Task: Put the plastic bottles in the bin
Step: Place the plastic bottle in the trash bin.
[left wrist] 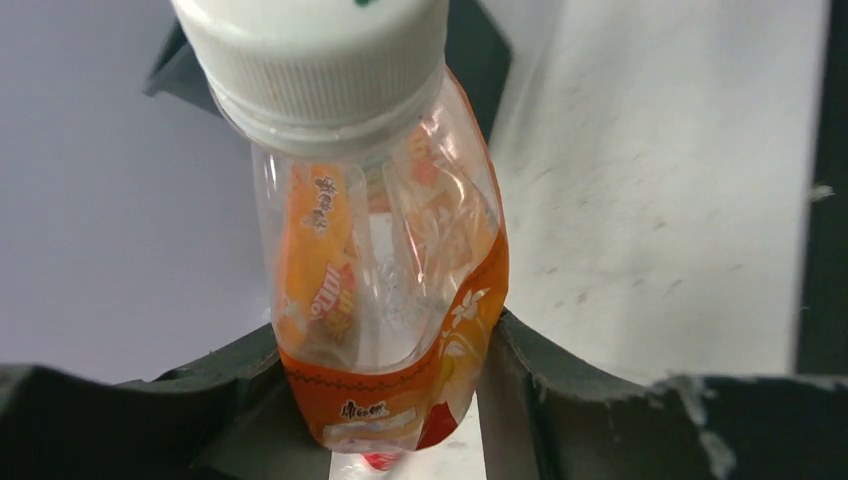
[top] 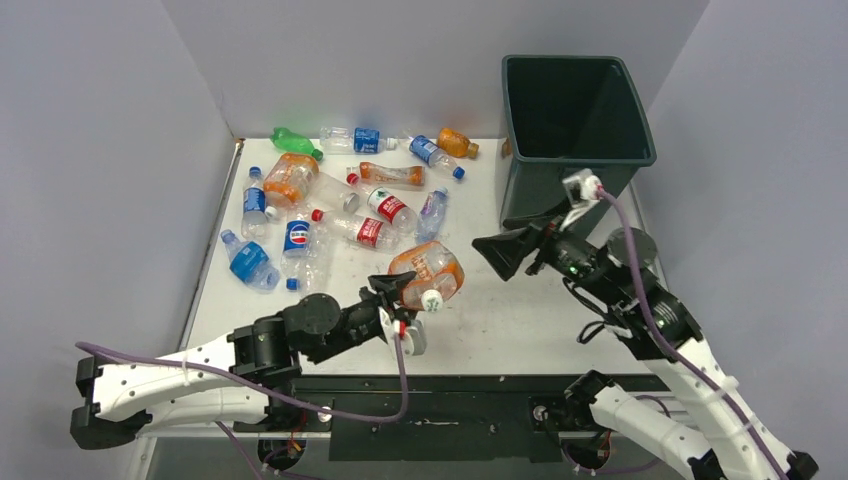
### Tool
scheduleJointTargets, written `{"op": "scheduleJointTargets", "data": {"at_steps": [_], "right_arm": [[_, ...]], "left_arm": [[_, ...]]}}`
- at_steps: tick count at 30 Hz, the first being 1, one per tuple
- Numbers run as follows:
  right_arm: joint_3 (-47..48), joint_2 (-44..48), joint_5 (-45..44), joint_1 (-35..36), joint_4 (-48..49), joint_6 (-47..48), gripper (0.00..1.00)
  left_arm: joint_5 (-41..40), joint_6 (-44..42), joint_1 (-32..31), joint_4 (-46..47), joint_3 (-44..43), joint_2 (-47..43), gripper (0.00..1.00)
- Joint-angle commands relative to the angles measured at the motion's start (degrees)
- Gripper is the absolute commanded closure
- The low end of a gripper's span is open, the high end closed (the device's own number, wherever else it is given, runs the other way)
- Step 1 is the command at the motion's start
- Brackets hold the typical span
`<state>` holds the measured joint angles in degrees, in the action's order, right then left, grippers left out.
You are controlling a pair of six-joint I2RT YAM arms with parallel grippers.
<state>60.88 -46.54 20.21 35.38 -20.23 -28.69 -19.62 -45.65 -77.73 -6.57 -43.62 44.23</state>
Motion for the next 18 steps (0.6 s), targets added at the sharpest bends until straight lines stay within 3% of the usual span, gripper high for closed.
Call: {"op": "scheduleJointTargets", "data": {"at_steps": [1,5,10,15,18], "right_arm": [[-3.33,5.15,-6.12,0.26,10.13,6.83,0.07],[-8.04,10.56,-2.92,0.24,18.28,7.3,0.07],[-5.0,7.51,3.58,0.25,17.54,7.64,0.05],[-2.2,3.64,4.89,0.47,15.93,8.48,0.02],[-0.8,1.65,5.15,0.7,14.45,9.47,0.09]], "left_arm": [[24.31,28.17,8.96,-8.86,-7.15,1.67,0.94],[45.83,44.37,23.74,-11.18,-13.63,6.95,1.0],[55.51,55.18,27.32,-14.88,-21.75,15.92,1.0],[58.2,57.51,28.76,-14.51,-23.29,21.7,1.0],[58.04,58.35,29.1,-12.26,-21.66,22.11,1.0]]}}
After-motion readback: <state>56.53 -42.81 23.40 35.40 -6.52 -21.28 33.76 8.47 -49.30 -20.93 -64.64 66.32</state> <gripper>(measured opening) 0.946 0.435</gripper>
